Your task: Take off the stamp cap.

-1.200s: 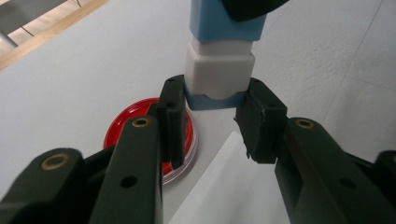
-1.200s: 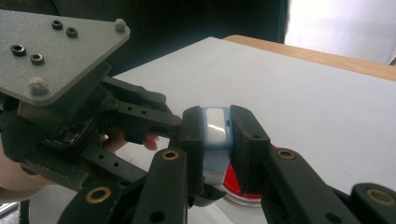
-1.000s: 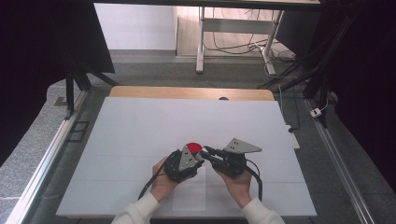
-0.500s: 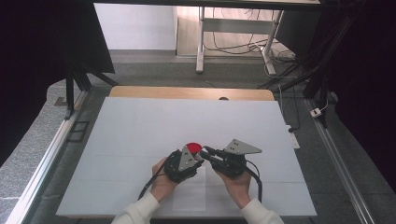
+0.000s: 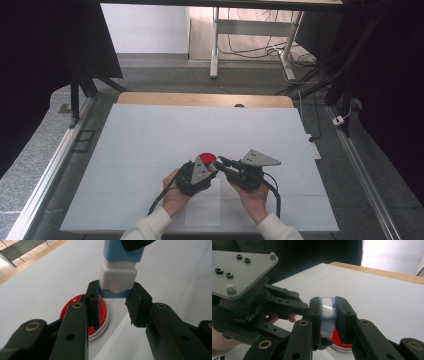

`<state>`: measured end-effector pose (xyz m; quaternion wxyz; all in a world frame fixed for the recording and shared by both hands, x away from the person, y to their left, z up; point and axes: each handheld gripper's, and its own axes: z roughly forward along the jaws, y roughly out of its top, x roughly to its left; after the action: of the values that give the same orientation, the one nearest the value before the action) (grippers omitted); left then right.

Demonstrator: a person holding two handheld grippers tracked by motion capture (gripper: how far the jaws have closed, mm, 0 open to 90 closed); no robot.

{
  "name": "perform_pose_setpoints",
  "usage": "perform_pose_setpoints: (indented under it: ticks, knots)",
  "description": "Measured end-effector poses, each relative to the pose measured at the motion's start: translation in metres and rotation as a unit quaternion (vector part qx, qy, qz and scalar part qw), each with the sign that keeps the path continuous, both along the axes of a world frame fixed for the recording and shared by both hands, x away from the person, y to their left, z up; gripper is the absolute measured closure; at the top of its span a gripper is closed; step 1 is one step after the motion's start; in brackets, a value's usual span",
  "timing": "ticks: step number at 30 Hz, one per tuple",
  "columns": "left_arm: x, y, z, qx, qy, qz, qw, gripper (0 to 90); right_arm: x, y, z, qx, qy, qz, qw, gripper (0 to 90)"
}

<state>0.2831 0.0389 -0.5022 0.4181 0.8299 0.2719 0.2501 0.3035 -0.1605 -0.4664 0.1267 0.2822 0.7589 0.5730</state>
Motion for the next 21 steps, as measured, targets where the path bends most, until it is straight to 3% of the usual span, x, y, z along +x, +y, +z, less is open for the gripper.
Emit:
perform_pose_setpoints:
  ticks: [7,12,21]
  knots:
    - [-0.0003,-0.0011,-0.0022,0.013,-0.002,0.001,0.9999,65.3,-0.0003,0.0014,-0.0015,-0.006,0.001,-0.004,1.0,75.1]
    - [0.001,-0.0001,-0.0043,0.001,0.011,-0.003,0.9999,65.4,-0.0006,0.0023,-0.0022,-0.012,0.003,-0.007,0.9999,75.1]
    - [0.0016,0.0003,-0.0052,-0.008,0.017,-0.004,0.9998,65.5,-0.0012,0.0019,-0.0026,-0.012,0.004,-0.012,0.9998,75.1]
